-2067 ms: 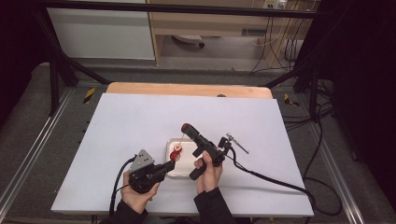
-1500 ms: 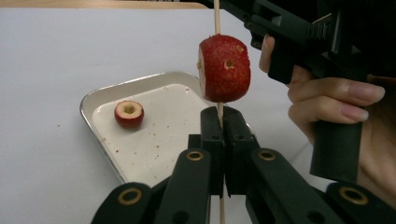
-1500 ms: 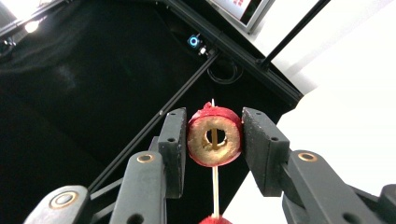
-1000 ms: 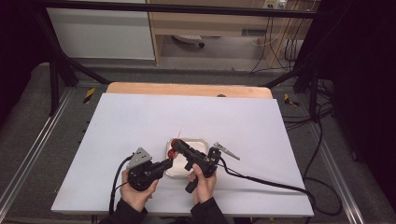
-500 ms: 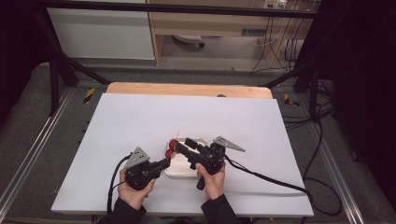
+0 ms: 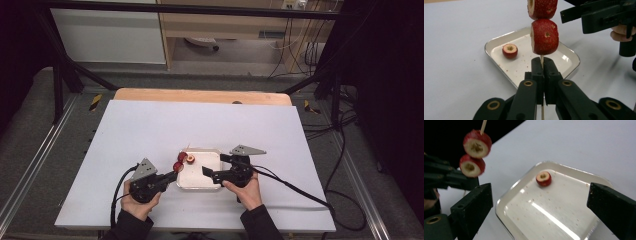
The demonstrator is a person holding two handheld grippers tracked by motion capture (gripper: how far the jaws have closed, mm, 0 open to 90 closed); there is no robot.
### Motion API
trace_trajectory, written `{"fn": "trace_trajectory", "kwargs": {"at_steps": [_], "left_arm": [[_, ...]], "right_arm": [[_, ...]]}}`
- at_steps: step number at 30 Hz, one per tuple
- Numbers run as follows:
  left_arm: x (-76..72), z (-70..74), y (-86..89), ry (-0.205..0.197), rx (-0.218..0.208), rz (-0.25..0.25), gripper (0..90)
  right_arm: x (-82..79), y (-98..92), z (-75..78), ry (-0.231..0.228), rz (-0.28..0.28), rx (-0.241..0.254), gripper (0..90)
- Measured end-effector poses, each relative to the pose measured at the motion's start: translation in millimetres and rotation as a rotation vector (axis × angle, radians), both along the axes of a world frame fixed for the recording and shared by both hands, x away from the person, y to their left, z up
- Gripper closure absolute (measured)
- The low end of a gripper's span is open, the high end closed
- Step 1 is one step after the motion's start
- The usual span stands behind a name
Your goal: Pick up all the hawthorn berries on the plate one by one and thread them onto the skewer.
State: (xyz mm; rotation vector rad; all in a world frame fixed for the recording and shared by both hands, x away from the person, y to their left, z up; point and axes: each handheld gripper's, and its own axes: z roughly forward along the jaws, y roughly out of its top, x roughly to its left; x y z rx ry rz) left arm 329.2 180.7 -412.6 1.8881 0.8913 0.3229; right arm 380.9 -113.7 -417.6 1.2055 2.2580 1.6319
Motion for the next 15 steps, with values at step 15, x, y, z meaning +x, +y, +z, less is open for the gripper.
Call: {"fn": "trace_trajectory", "kwargs": {"at_steps": [15], "left_arm": [[3.2, -2.7, 23.8, 0.004, 0.044, 0.002, 88.3]], "right_arm": [[9.9, 2.0, 8.6, 0.051, 0.102, -0.284, 5.7]]}}
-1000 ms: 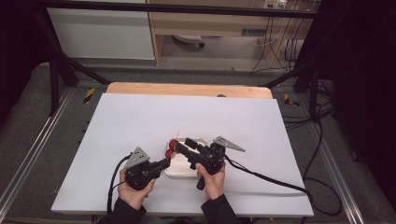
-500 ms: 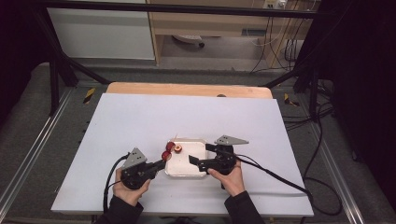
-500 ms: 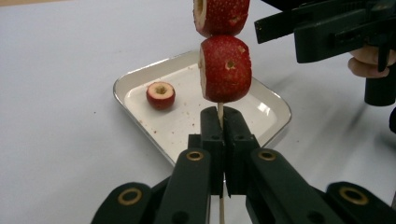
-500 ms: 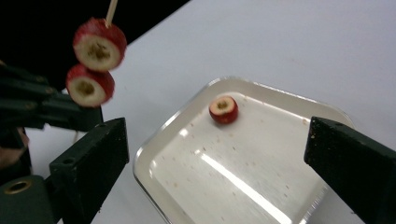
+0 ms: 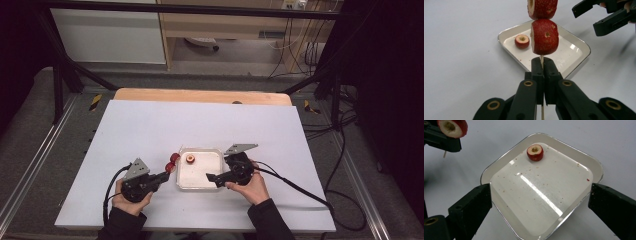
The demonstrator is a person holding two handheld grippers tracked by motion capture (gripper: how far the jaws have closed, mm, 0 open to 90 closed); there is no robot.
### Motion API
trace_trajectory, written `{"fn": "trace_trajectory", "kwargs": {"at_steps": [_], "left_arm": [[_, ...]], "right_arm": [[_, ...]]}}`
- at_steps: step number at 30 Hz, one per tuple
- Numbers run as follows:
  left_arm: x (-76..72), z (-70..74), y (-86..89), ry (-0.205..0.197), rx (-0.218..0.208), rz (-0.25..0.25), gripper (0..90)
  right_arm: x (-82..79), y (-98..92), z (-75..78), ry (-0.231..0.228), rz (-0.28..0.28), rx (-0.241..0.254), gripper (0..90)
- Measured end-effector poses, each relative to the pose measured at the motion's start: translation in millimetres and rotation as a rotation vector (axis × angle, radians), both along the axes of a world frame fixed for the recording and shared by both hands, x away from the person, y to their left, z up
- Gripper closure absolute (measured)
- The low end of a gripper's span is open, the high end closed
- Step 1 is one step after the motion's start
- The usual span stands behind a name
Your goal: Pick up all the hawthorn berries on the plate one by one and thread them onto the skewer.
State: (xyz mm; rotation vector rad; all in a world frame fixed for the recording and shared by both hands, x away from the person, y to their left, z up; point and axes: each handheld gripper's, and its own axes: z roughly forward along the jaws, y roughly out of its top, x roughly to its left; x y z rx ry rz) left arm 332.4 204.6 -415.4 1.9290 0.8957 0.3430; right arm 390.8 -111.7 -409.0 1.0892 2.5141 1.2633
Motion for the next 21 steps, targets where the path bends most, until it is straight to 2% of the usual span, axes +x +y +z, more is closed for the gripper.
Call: {"fn": "trace_trajectory", "kwargs": {"at_steps": [7, 13, 21], "left_arm": [[0.1, -1.0, 9.6, -0.006, 0.022, -0.014, 88.2], [1.5, -1.6, 17.2, -0.012, 0.029, -0.016, 88.3], [5.3, -2.5, 29.6, -0.011, 0.024, 0.005, 88.3]], "right_arm": [[18.0, 24.9, 16.3, 0.01, 0.06, -0.114, 8.3], [37.1, 50.9, 21.4, 0.034, 0.101, -0.198, 12.6], [61.6, 78.4, 15.2, 0.087, 0.126, -0.245, 22.4]]}}
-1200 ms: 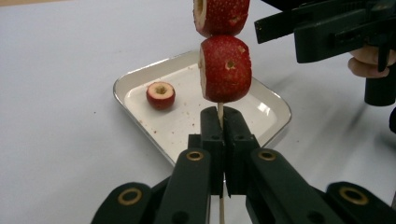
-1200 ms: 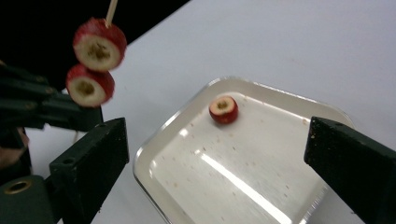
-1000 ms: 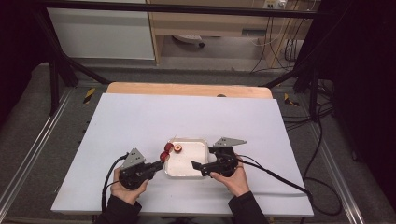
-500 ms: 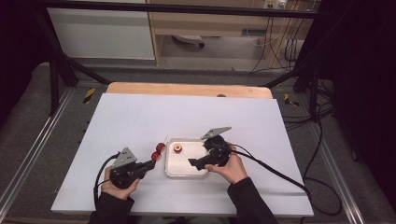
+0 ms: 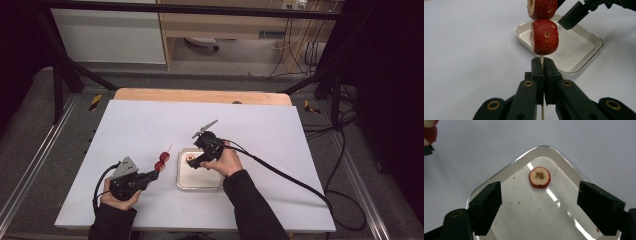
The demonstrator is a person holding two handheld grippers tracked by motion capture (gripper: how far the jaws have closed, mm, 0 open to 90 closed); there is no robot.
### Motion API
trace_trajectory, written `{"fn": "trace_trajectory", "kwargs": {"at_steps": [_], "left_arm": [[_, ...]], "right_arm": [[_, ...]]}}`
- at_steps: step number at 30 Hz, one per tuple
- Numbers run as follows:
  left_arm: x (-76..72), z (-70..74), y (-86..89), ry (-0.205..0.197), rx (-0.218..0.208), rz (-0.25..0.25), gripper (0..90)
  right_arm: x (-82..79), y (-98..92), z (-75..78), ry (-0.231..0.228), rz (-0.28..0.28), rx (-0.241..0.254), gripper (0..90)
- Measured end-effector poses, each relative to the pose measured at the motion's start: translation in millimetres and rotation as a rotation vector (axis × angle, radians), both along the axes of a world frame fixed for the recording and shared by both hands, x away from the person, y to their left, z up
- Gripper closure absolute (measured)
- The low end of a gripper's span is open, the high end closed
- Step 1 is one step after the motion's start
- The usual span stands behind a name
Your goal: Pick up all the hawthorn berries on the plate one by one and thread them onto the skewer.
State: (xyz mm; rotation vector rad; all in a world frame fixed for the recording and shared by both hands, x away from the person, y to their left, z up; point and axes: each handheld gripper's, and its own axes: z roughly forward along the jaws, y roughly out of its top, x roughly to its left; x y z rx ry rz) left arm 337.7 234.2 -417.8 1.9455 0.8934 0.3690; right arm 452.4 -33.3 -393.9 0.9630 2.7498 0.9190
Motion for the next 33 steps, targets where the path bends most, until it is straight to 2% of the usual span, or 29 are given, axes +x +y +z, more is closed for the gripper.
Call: {"fn": "trace_trajectory", "kwargs": {"at_steps": [3, 6, 9, 13, 21, 33], "left_arm": [[0.5, 0.3, 1.7, -0.002, 0.005, 0.006, 88.3], [0.5, 0.7, 1.4, -0.001, -0.001, 0.005, 88.3], [0.4, 0.9, 0.8, -0.001, -0.001, 0.001, 88.2], [0.5, 0.8, 0.8, 0.0, -0.001, 0.002, 88.3], [0.0, 0.9, 0.5, 0.002, -0.003, 0.002, 88.3], [-0.2, 0.9, -0.2, 0.0, 0.001, 0.0, 88.3]], "right_arm": [[6.7, 8.0, -3.6, 0.0, 0.004, -0.045, 27.3], [10.9, 15.7, -6.2, 0.011, 0.017, -0.049, 31.5], [16.5, 22.9, -9.4, 0.015, 0.033, -0.087, 35.3], [22.4, 27.8, -12.7, 0.025, 0.037, -0.114, 39.9], [29.3, 31.1, -20.1, 0.047, 0.035, -0.128, 47.0], [31.7, 32.7, -24.6, 0.089, 0.04, -0.122, 60.7]]}}
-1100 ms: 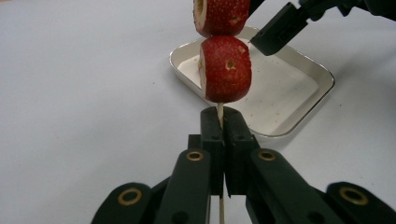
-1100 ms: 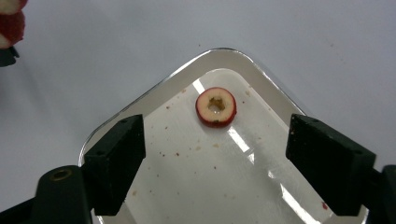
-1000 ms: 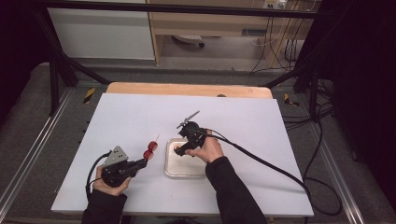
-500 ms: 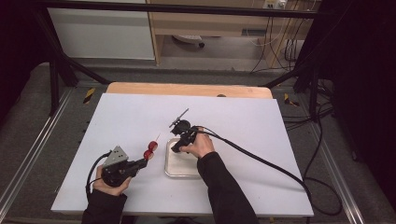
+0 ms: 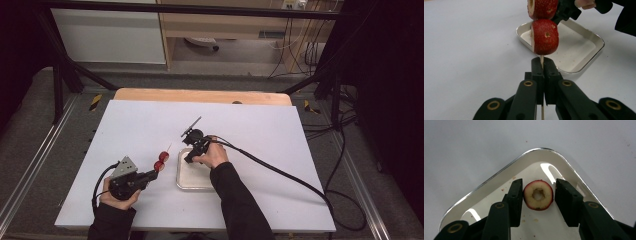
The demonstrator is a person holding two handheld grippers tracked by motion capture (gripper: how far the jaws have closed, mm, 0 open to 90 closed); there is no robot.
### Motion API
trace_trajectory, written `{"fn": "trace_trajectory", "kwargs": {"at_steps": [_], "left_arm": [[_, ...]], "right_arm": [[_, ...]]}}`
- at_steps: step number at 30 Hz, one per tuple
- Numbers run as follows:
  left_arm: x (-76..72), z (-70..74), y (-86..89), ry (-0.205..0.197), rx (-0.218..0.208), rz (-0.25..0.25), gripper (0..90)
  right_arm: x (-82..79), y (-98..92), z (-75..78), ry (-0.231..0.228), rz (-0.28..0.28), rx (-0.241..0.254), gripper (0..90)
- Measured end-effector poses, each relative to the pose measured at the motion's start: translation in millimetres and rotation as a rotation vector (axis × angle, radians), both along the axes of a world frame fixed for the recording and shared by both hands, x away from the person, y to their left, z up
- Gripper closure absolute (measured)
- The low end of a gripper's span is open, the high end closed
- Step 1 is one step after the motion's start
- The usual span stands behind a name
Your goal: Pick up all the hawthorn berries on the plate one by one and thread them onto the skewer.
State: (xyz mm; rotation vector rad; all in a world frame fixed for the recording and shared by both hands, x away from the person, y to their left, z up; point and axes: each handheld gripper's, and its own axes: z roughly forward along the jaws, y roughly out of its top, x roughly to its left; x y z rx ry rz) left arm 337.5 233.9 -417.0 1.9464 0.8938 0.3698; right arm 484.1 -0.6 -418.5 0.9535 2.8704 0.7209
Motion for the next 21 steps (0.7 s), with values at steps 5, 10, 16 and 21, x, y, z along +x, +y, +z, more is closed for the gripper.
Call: {"fn": "trace_trajectory", "kwargs": {"at_steps": [5, 10, 16, 21], "left_arm": [[-0.4, 0.5, 0.3, -0.003, -0.002, 0.003, 88.3], [-1.4, 1.1, -0.3, -0.006, -0.001, 0.004, 88.3], [-3.6, 2.8, -2.4, -0.013, -0.005, 0.002, 88.3], [-6.0, 3.9, -6.6, -0.021, -0.006, -0.002, 88.3]], "right_arm": [[0.5, -0.9, 1.2, 0.013, -0.007, 0.005, 61.4], [-5.5, -5.2, 13.7, 0.003, -0.032, 0.047, 61.5], [-22.3, -18.6, 37.9, -0.013, -0.089, 0.151, 61.6], [-38.7, -37.1, 43.2, -0.024, -0.158, 0.283, 61.6]]}}
